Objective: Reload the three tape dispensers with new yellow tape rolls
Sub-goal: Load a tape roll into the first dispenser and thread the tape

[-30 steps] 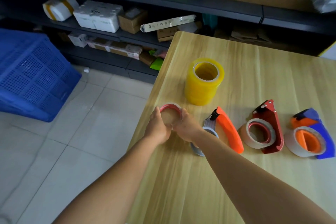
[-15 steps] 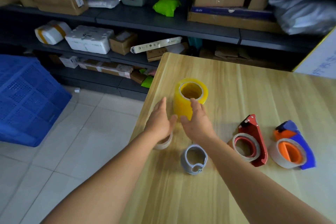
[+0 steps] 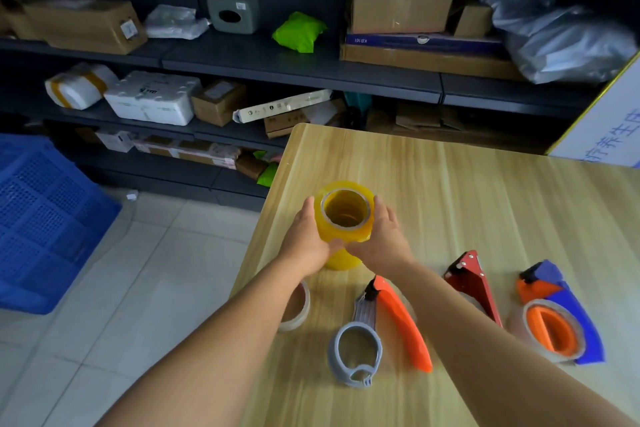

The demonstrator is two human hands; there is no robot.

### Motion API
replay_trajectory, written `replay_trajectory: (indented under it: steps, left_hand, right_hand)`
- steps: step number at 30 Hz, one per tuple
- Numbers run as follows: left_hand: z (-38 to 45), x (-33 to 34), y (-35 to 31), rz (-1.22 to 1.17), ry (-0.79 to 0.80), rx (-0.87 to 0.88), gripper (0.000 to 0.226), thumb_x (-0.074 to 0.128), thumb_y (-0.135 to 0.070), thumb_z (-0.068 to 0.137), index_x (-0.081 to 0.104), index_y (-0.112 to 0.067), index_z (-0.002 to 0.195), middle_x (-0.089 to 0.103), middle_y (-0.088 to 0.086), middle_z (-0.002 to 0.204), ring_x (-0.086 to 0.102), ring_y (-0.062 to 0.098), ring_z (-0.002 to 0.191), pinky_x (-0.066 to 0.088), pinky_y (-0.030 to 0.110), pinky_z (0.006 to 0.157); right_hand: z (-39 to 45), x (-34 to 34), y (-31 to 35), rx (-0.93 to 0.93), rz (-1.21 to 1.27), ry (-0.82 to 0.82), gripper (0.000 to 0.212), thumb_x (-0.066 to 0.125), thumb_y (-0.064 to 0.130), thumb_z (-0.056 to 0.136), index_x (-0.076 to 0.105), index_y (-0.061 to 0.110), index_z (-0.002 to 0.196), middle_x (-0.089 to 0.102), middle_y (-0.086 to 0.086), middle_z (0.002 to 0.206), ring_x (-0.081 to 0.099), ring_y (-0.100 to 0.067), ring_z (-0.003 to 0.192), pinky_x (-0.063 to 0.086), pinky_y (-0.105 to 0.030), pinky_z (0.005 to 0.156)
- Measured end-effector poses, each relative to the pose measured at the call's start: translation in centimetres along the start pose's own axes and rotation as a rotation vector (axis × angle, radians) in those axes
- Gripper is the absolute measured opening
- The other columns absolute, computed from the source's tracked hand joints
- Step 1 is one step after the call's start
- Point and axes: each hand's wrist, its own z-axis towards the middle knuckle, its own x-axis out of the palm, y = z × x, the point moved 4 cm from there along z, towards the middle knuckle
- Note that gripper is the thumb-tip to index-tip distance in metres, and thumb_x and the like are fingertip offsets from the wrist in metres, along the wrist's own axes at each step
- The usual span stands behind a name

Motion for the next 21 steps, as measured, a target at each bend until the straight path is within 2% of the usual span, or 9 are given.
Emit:
replay_trajectory:
  steps: [3, 5, 7, 12, 15, 21]
  left_hand:
    - [0.0, 0.0, 0.1, -0.087, -0.028, 0.005, 0.097, 0.077, -0.023, 0.077, 0.014, -0.028, 0.15, 0.045, -0.002, 0.145, 0.049, 0.021, 0.127, 0.046, 0.038, 0.099]
    - [-0.2, -0.1, 0.2, -0.119, -0.063, 0.014, 0.093, 0.077, -0.021, 0.077, 0.019, -0.029, 0.148, 0.049, -0.002, 0.141, 0.051, 0.019, 0.124, 0.047, 0.035, 0.096]
    - [-0.3, -0.2, 0.3, -0.141, -0.087, 0.03, 0.094, 0.078, -0.022, 0.076, 0.02, -0.031, 0.148, 0.047, -0.003, 0.143, 0.049, 0.018, 0.128, 0.047, 0.038, 0.099]
    - [-1.2, -0.5, 0.1, -0.223, -0.106, 0.061, 0.098, 0.08, -0.022, 0.074, 0.017, -0.037, 0.147, 0.042, -0.003, 0.148, 0.044, 0.017, 0.133, 0.047, 0.044, 0.102]
    - [-2.4, -0.7, 0.1, -0.287, -0.111, 0.073, 0.099, 0.081, -0.02, 0.073, 0.018, -0.039, 0.146, 0.041, -0.003, 0.149, 0.045, 0.018, 0.133, 0.048, 0.044, 0.102]
    - [-6.6, -0.1, 1.0, -0.338, -0.09, 0.101, 0.099, 0.082, -0.02, 0.072, 0.02, -0.031, 0.148, 0.046, -0.004, 0.143, 0.051, 0.015, 0.125, 0.047, 0.04, 0.103]
  right_hand:
    - [0.5, 0.0, -0.2, 0.007, 0.019, -0.018, 0.101, 0.072, 0.019, 0.083, 0.001, 0.015, 0.155, 0.009, 0.0, 0.161, 0.033, -0.02, 0.141, 0.035, -0.021, 0.093]
    - [0.5, -0.1, -0.3, 0.004, 0.046, -0.042, 0.102, 0.073, 0.019, 0.081, 0.003, 0.016, 0.155, 0.01, 0.001, 0.161, 0.033, -0.019, 0.141, 0.037, -0.024, 0.095]
    - [0.3, -0.1, -0.3, -0.006, 0.07, -0.061, 0.102, 0.075, 0.018, 0.08, 0.004, 0.017, 0.154, 0.012, 0.001, 0.16, 0.03, -0.019, 0.142, 0.036, -0.026, 0.099]
    - [-0.8, -0.8, 0.3, -0.048, 0.141, -0.11, 0.102, 0.076, 0.015, 0.078, 0.008, 0.018, 0.154, 0.017, -0.001, 0.158, 0.034, -0.019, 0.14, 0.034, -0.023, 0.094]
    - [-2.1, -1.4, 0.7, -0.078, 0.159, -0.127, 0.105, 0.078, 0.017, 0.076, 0.008, 0.018, 0.154, 0.017, -0.001, 0.158, 0.031, -0.018, 0.141, 0.034, -0.025, 0.097]
    - [-6.3, -1.1, 0.2, -0.124, 0.143, -0.127, 0.105, 0.082, 0.02, 0.071, 0.016, 0.018, 0.153, 0.022, -0.002, 0.155, 0.039, -0.018, 0.136, 0.033, -0.021, 0.091]
